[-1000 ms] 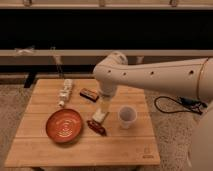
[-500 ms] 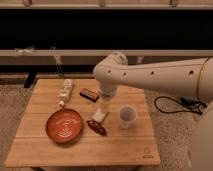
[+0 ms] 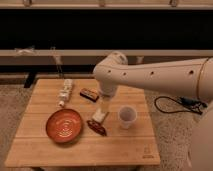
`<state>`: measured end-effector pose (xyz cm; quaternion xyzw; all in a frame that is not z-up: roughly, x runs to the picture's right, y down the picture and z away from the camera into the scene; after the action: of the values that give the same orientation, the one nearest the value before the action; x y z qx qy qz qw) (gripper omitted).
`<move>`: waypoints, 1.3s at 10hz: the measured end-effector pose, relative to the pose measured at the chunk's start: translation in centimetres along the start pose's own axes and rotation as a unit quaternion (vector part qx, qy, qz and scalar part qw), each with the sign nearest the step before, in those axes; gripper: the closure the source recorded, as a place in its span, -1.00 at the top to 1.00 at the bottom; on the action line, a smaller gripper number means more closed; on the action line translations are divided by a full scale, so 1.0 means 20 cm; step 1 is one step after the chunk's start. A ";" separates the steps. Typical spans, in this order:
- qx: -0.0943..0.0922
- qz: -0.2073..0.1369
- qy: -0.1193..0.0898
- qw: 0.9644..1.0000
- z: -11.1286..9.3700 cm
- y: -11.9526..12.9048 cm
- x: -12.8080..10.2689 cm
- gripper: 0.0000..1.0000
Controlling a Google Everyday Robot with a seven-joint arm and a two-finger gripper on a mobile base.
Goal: Place the pepper in the ceramic bowl
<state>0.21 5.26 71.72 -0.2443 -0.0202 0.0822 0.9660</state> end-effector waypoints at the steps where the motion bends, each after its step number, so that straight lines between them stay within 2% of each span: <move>1: 0.000 0.000 0.000 1.000 0.00 0.00 0.00 0.60; 10: -0.003 0.007 0.003 1.000 0.02 0.01 0.00 0.60; 12: -0.012 0.016 0.007 1.000 0.08 0.11 -0.01 0.60; 13: -0.020 0.019 0.008 1.000 0.13 0.21 -0.02 0.60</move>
<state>-0.99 9.99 72.00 -0.2650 -0.0092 0.0978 0.9592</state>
